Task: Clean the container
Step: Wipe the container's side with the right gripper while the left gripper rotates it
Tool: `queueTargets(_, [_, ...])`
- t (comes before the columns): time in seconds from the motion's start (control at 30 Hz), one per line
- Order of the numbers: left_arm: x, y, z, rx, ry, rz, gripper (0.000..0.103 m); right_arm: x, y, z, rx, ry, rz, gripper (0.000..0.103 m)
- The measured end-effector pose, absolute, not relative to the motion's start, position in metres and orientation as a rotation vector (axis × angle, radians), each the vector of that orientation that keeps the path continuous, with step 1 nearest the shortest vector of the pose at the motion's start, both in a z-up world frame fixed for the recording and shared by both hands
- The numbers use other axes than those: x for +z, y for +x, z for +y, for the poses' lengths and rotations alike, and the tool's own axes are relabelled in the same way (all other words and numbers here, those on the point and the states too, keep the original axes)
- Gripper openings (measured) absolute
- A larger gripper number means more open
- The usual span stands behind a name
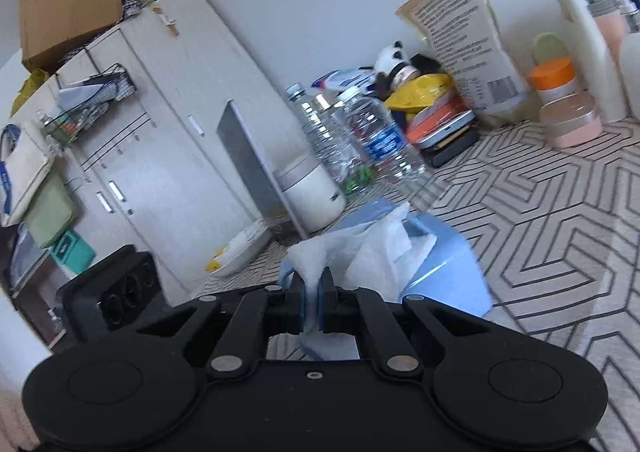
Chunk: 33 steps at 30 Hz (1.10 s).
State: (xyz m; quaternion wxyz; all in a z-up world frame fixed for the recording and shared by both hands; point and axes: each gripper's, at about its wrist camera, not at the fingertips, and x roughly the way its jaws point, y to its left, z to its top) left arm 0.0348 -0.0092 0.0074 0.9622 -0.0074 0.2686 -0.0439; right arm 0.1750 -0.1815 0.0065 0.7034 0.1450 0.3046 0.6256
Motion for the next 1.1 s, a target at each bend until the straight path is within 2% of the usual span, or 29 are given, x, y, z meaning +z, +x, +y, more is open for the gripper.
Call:
queueTargets(0.47, [0.007, 0.036, -0.009, -0.09, -0.015, 0.546, 0.074, 0.004, 0.183, -0.19, 1.324, 0.348, 0.675, 0.004])
queueTargets(0.7, [0.007, 0.036, -0.009, -0.091, -0.013, 0.546, 0.074, -0.013, 0.196, -0.201, 1.371, 0.517, 0.784, 0.004])
queueTargets(1.1, [0.006, 0.037, -0.005, -0.096, -0.026, 0.547, 0.074, -0.01, 0.192, -0.208, 1.341, 0.481, 0.766, 0.003])
